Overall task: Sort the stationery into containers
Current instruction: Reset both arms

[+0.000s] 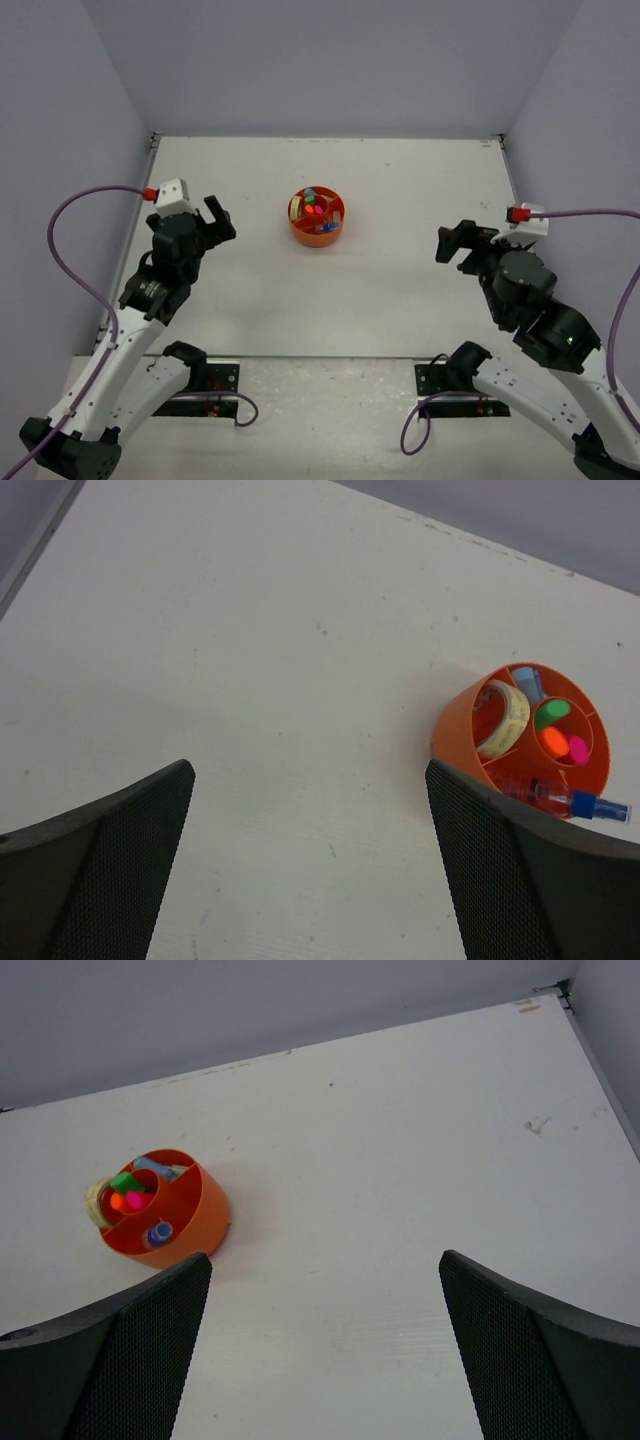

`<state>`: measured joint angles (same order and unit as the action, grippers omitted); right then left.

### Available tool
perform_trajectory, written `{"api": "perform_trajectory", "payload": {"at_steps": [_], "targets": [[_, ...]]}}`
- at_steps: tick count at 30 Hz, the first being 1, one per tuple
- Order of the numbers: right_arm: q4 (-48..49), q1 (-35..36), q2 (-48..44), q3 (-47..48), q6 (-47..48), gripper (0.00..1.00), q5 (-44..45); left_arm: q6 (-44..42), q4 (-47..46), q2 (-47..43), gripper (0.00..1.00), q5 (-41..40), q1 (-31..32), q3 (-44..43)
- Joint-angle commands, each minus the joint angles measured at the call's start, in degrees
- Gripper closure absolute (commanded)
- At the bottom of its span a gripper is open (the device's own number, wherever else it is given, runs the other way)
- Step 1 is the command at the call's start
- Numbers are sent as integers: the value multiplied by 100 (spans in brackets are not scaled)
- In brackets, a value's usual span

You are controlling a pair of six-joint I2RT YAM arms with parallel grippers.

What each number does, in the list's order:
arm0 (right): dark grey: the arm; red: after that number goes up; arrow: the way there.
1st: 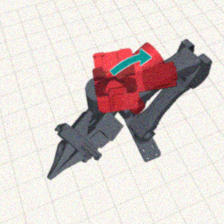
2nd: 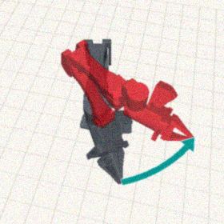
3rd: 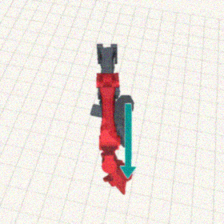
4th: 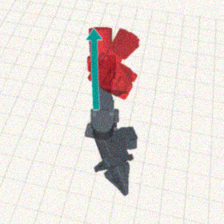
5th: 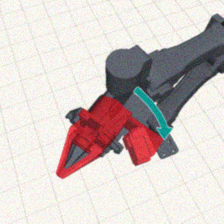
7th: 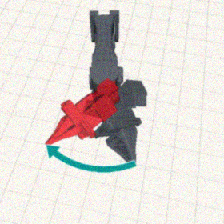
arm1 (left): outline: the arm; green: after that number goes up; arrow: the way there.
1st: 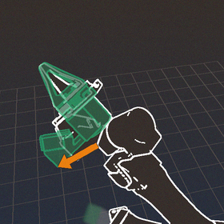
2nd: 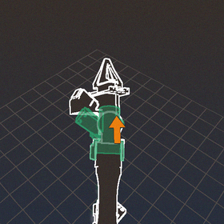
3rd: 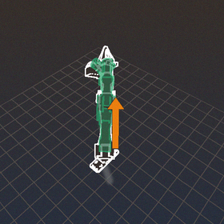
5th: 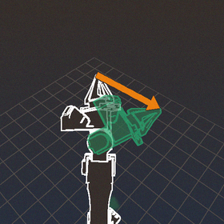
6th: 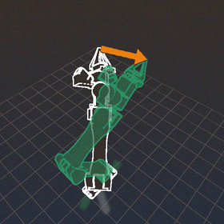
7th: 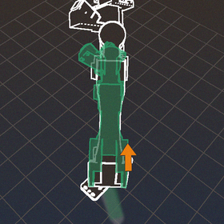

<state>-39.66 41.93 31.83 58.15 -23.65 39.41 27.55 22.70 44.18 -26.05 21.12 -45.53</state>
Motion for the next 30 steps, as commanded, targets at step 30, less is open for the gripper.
{"api": "perform_trajectory", "payload": {"at_steps": [30], "targets": [[-190, -10, -334, -683, -755, 1, 224, -593, 341, -1664, 0, -805, -38, 685]]}}
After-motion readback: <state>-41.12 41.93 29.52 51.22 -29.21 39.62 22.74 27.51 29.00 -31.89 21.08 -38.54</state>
